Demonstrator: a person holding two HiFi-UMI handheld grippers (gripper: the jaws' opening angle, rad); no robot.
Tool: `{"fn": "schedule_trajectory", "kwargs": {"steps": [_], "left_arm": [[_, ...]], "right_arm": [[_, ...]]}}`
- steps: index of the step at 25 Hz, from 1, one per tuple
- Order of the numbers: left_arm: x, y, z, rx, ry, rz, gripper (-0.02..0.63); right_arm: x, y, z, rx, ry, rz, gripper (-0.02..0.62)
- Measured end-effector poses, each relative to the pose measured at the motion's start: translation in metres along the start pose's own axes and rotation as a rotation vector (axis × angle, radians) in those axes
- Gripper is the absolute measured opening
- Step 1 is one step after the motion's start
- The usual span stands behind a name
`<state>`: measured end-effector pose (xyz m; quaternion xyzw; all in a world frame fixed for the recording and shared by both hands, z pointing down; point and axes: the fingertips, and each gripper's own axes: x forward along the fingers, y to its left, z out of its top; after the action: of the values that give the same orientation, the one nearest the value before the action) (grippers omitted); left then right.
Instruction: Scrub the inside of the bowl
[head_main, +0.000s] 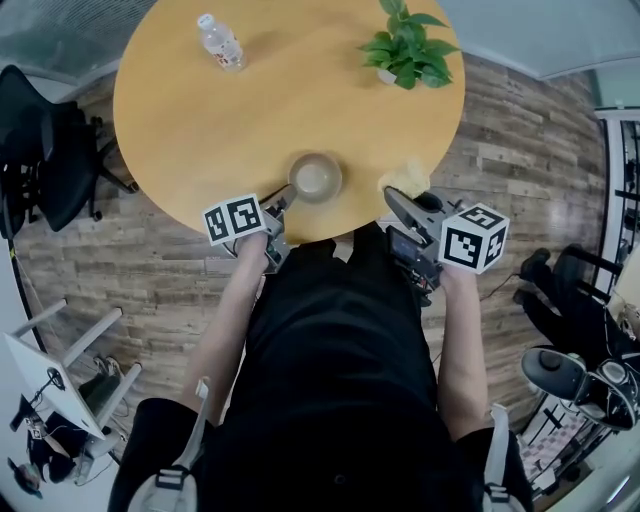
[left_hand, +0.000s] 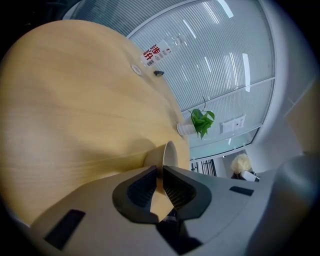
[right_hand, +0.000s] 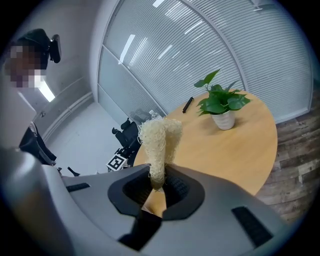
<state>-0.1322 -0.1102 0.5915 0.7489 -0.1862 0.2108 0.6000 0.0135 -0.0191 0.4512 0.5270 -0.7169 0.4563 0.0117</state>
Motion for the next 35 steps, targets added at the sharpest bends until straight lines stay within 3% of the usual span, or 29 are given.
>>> {"fn": "schedule_trajectory", "kwargs": {"steps": [11,15,23,27,35], "left_arm": [[-0.001,0.005,-0.005,0.021,0.031,-0.014,0.080],[-0.006,0.013,-0.004,0.030,0.034,0.023,0.081],[-0.037,0.017,0.015,0.058,-0.068,0.077,0.086],[-0.056,0.007,0.026,0.122,-0.137,0.082,0.049],[-0.091,-0.042,0.043,0.363,-0.254,0.045,0.025]], "right_arm": [[0.001,0.004,0.005,-0.015,-0.006,0.000,0.041],[0.007,0.009,0.007,-0.032,-0.009,0.022,0.041],[0.021,0.025,0.008,-0.125,0.020,0.079,0.041],[0.027,0.036,0.012,-0.196,0.017,0.119,0.040],[0.039,0.053,0.011,-0.318,0.040,0.151,0.038]]}}
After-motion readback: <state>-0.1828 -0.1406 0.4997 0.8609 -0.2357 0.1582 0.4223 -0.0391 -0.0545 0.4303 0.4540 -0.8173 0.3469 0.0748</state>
